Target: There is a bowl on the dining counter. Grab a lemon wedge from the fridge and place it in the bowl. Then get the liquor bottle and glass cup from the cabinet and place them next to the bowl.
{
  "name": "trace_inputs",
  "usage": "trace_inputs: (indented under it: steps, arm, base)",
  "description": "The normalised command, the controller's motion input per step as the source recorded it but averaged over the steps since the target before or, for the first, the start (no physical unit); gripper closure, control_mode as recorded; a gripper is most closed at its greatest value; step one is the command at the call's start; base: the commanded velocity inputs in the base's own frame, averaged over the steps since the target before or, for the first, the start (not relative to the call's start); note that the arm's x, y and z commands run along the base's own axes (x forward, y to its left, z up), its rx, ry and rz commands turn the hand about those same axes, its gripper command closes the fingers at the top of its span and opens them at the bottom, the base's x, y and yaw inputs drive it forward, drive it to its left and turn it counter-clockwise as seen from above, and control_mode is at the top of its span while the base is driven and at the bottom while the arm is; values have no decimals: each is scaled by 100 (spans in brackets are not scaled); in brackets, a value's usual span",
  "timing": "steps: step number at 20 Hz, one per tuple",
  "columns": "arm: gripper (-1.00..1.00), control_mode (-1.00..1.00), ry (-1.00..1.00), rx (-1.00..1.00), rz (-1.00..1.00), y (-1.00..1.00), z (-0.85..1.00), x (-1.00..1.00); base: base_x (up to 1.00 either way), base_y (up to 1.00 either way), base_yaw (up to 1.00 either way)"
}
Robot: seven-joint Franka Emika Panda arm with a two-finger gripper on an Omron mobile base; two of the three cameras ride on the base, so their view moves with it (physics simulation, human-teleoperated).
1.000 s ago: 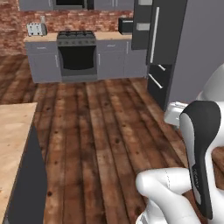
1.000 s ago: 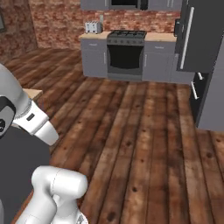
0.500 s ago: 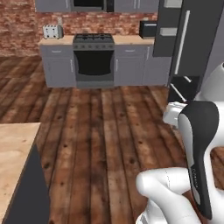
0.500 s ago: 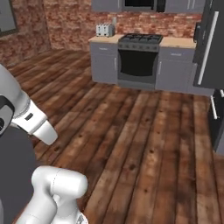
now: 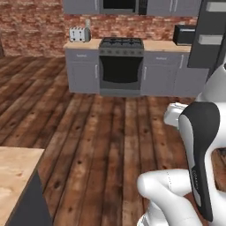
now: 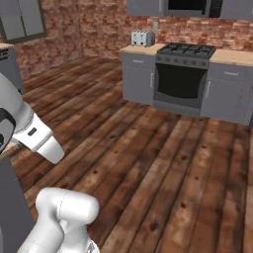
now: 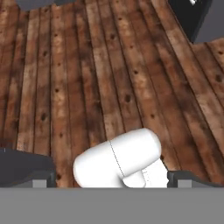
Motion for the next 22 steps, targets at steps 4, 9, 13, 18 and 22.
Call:
trace_inputs:
  steps: [4, 9, 13, 18, 22]
  arm:
    - [-100, 100, 0, 0, 0, 0, 0, 0]
    - [-100, 100, 0, 0, 0, 0, 0, 0]
    - [-100, 100, 0, 0, 0, 0, 0, 0]
    - [-100, 100, 0, 0, 0, 0, 0, 0]
    - [-100, 100, 0, 0, 0, 0, 0, 0]
  base:
    - [100, -13, 33]
    - [100, -8, 37]
    - [100, -3, 41]
    - [100, 0, 43]
    - [100, 0, 44]
